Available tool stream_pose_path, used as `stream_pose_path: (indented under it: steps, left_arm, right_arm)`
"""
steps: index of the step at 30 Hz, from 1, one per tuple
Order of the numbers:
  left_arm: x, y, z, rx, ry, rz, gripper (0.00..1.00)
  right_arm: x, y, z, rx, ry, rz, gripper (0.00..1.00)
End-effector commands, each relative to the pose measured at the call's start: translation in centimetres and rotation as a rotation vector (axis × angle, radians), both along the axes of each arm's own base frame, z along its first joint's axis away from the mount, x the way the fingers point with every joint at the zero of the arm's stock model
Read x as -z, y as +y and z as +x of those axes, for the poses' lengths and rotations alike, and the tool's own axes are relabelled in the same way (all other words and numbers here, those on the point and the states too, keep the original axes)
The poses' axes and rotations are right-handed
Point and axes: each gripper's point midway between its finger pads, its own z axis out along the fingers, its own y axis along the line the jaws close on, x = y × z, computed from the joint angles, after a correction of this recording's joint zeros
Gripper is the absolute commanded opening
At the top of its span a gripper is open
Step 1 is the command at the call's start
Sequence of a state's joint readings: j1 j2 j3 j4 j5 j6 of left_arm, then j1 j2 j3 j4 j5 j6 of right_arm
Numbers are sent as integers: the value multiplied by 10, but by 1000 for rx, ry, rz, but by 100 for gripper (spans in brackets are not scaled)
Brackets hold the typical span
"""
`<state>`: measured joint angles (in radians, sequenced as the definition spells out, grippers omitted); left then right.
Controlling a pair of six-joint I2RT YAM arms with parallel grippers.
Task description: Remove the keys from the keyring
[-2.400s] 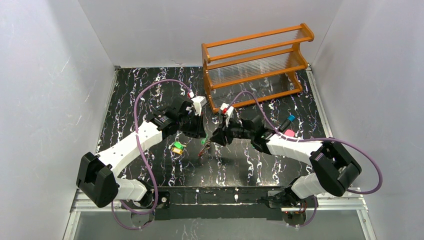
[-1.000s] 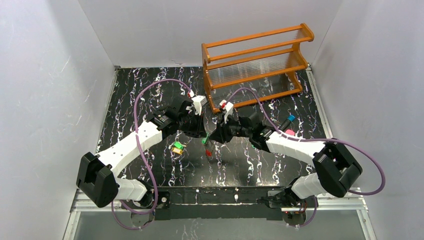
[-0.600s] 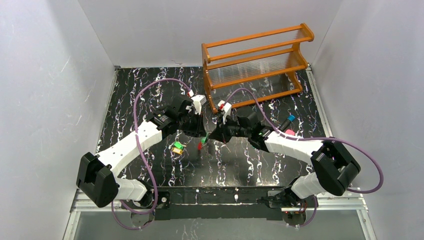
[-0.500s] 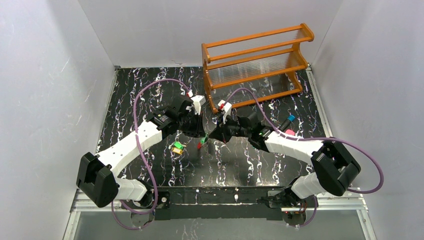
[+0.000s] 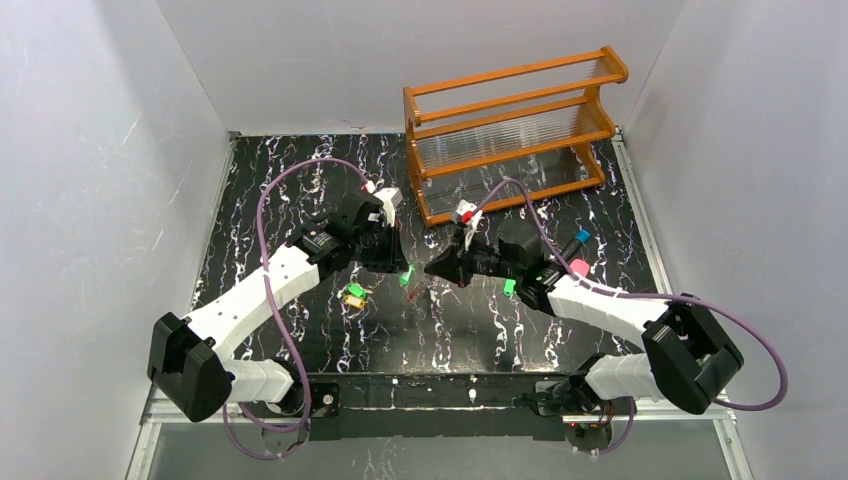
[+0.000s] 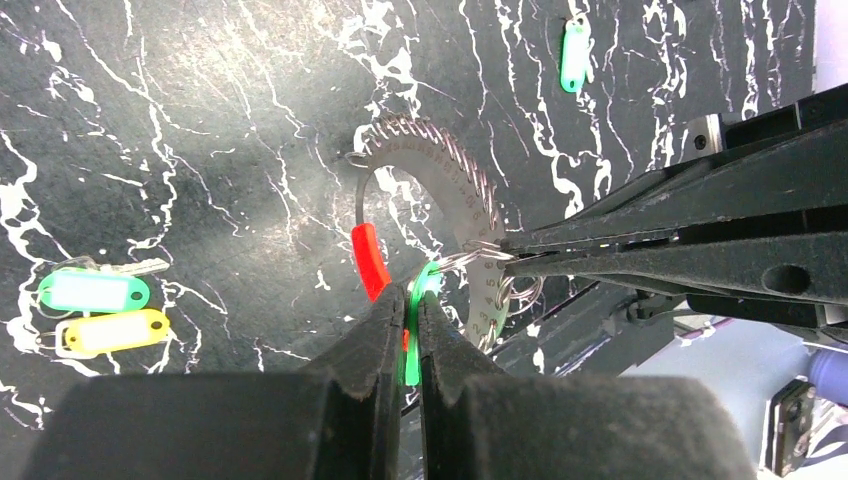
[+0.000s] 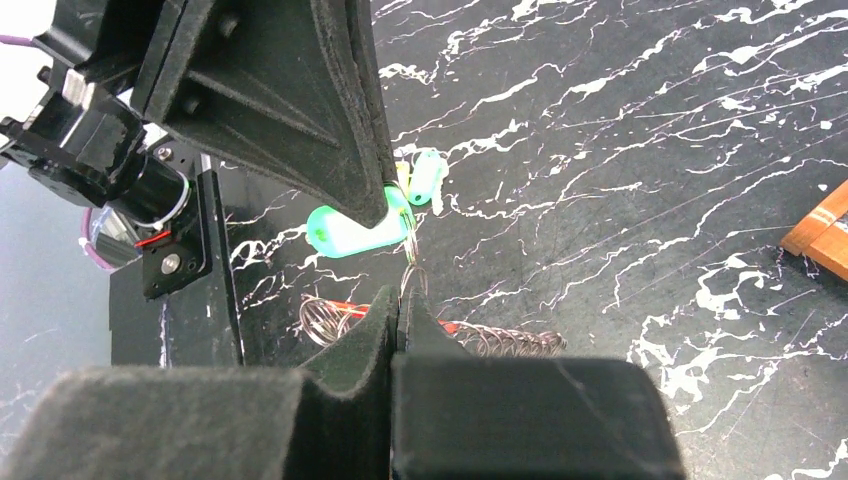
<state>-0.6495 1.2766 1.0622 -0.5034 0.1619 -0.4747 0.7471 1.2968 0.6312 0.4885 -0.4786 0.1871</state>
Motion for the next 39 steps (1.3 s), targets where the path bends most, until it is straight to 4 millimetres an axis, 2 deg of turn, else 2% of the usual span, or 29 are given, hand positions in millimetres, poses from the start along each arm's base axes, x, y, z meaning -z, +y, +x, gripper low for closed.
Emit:
stream_pose_path:
  steps: [1, 9, 14, 17, 24, 33, 36, 39]
  left_arm:
    - [1, 36, 5, -104, -6, 107, 0]
    - [15, 12, -17, -23, 100, -26, 0]
    - [25, 10, -24, -41, 131, -56, 0]
    - [24, 2, -27, -38, 146, -115, 0]
    - [32, -30, -42, 3, 165, -177, 0]
    - [32, -59, -43, 4, 155, -253, 0]
    - [37, -62, -42, 6, 150, -238, 0]
    - [43, -48, -37, -27, 116, -166, 0]
  right_arm:
    - [-14, -14, 2, 5, -61, 63, 1]
    - [-54, -17, -2, 7, -182, 237, 1]
    - [-65, -16, -6, -10, -213, 288, 1]
    - [-71, -18, -10, -21, -235, 309, 1]
    - [-76, -18, -15, -40, -263, 356, 1]
    - [-79, -16, -19, -70, -284, 411, 1]
    - [-79, -16, -20, -74, -292, 414, 1]
    - [-74, -20, -15, -38, -312, 383, 1]
